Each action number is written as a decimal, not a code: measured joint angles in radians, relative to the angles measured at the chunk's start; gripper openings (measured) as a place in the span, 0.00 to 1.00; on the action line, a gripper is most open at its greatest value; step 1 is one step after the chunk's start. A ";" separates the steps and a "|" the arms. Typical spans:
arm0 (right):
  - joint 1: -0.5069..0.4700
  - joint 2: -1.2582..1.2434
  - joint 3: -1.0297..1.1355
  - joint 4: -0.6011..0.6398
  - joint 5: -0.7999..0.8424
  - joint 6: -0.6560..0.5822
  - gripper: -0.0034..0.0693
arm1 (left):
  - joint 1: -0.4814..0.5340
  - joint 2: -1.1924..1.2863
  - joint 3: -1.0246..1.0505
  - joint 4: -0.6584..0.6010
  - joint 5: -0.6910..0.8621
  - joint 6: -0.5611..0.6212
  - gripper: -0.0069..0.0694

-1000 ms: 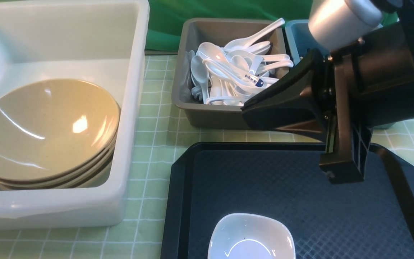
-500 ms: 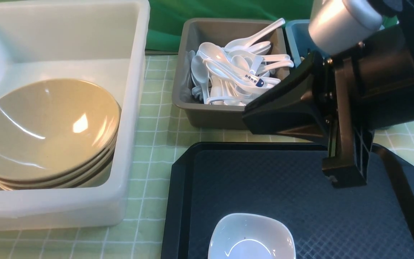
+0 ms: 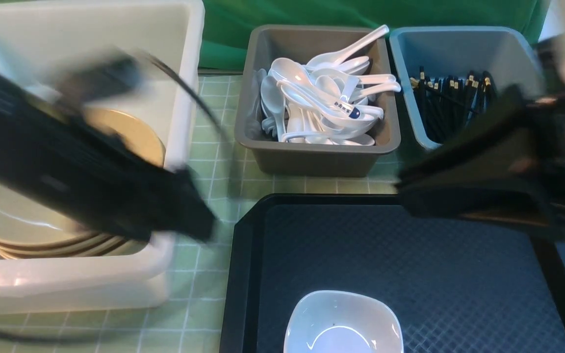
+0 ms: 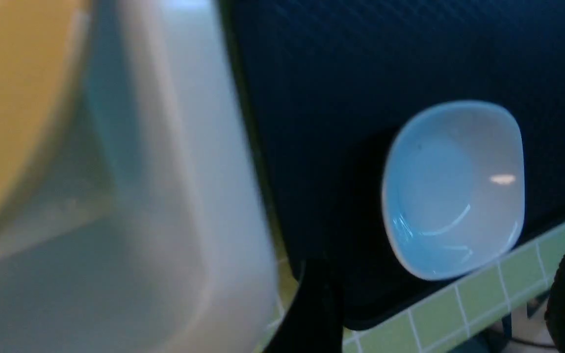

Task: On green table put chopsticks spoon bowls plates into blue grey white boxes.
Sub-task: 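Grasp the small white bowl on the black tray by its rim with the left gripper, then place the white bowl into the white bin with the other dishes with the left gripper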

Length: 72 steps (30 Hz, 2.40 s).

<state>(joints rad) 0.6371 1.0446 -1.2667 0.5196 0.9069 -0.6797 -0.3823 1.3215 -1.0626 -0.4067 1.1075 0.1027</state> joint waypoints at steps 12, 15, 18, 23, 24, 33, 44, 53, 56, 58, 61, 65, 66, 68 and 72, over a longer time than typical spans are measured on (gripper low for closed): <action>0.000 -0.088 0.000 0.000 0.062 0.051 0.18 | -0.187 0.417 -0.096 -0.037 -0.105 0.115 0.74; 0.000 -0.088 0.000 0.000 0.080 0.057 0.18 | -0.187 0.498 -0.106 -0.069 -0.131 0.172 0.74; 0.000 -0.088 0.000 0.000 0.097 0.057 0.18 | -0.187 0.561 -0.107 -0.112 -0.145 0.222 0.74; 0.000 -0.088 0.000 0.000 0.100 0.057 0.19 | -0.187 0.611 -0.117 -0.202 -0.136 0.286 0.55; 0.000 -0.088 0.000 0.000 0.104 0.057 0.19 | -0.187 0.617 -0.117 -0.213 -0.137 0.288 0.47; 0.000 -0.088 0.000 -0.001 0.143 0.053 0.20 | -0.164 0.577 -0.131 -0.224 -0.112 0.305 0.11; 0.000 -0.072 0.000 0.002 0.082 0.008 0.21 | 0.285 0.199 -0.370 -0.226 0.094 0.288 0.11; 0.000 0.017 0.000 0.007 0.037 -0.053 0.21 | 0.752 -0.167 -0.296 0.211 0.137 0.102 0.11; 0.000 0.045 0.000 0.043 0.031 -0.090 0.22 | 0.819 -0.203 -0.263 0.327 0.145 0.039 0.11; 0.000 0.061 0.000 0.065 0.026 -0.111 0.22 | 0.840 -0.193 -0.259 0.369 0.132 -0.003 0.11; 0.000 0.078 0.000 0.078 0.026 -0.121 0.23 | 0.885 -0.142 -0.273 0.407 0.116 -0.057 0.11; 0.000 0.085 0.000 0.079 0.027 -0.130 0.23 | 0.967 -0.049 -0.315 0.384 0.099 -0.086 0.11; 0.000 0.085 0.000 0.080 0.027 -0.132 0.23 | 0.988 -0.024 -0.321 0.361 0.096 -0.085 0.11; 0.000 0.085 0.000 0.083 0.030 -0.133 0.23 | 1.022 0.016 -0.325 0.310 0.096 -0.073 0.11; 0.000 0.085 0.000 0.082 0.039 -0.133 0.24 | 1.072 0.099 -0.325 0.258 0.099 -0.041 0.11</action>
<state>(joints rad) 0.6371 1.1296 -1.2667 0.6014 0.9454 -0.8129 0.6892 1.4203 -1.3880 -0.1486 1.2064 0.0615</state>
